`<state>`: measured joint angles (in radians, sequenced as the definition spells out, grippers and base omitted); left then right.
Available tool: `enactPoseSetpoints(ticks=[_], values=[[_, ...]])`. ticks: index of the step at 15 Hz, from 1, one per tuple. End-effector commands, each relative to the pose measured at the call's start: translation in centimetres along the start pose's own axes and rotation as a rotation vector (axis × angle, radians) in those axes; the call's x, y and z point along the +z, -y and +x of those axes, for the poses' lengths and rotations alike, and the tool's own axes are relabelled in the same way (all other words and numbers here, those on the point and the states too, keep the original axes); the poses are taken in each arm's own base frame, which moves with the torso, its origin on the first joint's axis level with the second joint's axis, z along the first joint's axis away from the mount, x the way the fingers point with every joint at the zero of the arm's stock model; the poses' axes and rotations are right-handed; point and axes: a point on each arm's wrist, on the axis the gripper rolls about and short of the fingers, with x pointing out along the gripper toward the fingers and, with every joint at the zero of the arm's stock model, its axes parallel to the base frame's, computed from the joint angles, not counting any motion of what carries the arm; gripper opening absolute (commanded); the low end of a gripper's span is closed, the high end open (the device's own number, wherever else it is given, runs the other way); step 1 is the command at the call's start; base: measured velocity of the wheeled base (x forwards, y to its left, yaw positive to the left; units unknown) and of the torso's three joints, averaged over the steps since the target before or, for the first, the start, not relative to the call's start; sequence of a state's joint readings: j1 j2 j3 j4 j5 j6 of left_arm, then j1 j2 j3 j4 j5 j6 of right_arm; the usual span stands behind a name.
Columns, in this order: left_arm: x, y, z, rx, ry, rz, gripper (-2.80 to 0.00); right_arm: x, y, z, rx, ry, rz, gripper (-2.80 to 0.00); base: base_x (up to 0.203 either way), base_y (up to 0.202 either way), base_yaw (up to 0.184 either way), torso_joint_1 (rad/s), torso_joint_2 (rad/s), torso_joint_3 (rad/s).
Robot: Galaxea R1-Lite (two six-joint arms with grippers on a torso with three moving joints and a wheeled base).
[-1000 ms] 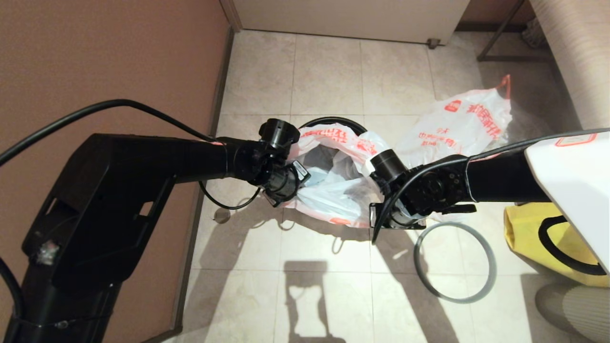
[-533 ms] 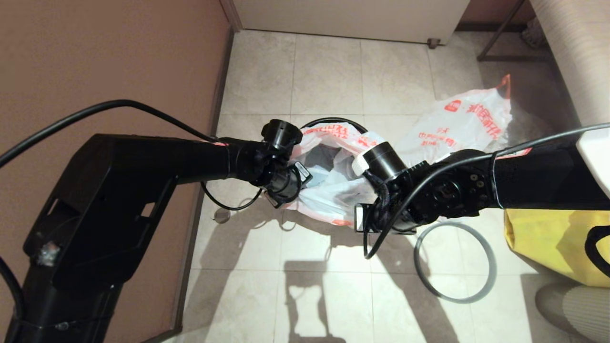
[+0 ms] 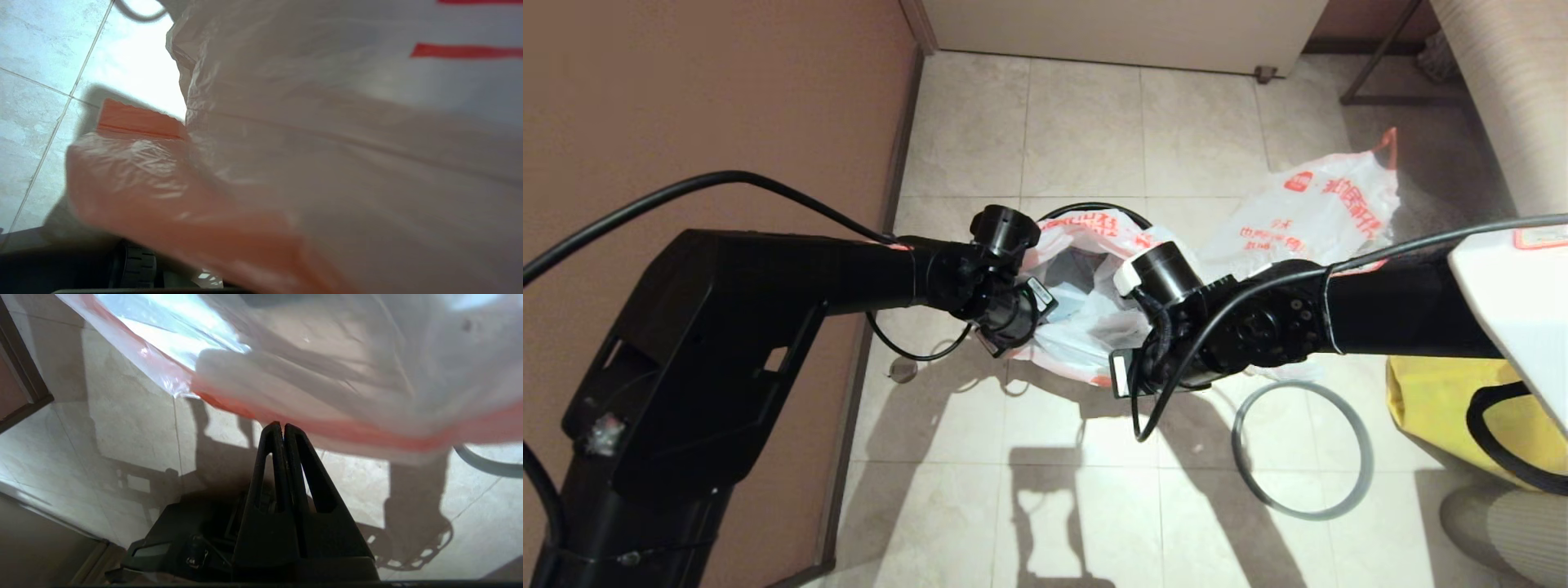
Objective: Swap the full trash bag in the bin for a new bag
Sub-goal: Put the new garbage bag on the trash can
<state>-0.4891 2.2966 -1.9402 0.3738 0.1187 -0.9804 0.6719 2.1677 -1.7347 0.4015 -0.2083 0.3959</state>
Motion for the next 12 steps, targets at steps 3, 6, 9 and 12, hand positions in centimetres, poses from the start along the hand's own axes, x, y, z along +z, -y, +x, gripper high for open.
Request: enactPoseSetpoints(ticks=[3, 6, 9, 12], values=[[0.1, -0.1, 0.0, 0.002, 0.0, -0.008, -2.8, 0.2, -0.2, 3.3, 0.001, 0.033, -0.027, -2.8, 0.0, 0.0, 0.0, 0.0, 0.0, 0.0], [0.1, 0.0, -0.1, 0.0, 0.002, -0.009, -2.8, -0.1, 0.1, 4.4, -0.013, 0.021, -0.03, -2.8, 0.0, 0.0, 0.0, 0.0, 0.0, 0.0], [0.3, 0.1, -0.8, -0.007, 0.005, -0.011, -2.8, 0.3, 1.7, 5.3, -0.064, 0.022, -0.007, -2.8, 0.0, 0.0, 0.0, 0.0, 0.0, 0.0], [0.0, 0.0, -0.3, -0.001, -0.001, -0.006, -2.8, 0.9, 2.1, 1.2, -0.051, 0.053, 0.002, -2.8, 0.0, 0.0, 0.0, 0.0, 0.0, 0.0]])
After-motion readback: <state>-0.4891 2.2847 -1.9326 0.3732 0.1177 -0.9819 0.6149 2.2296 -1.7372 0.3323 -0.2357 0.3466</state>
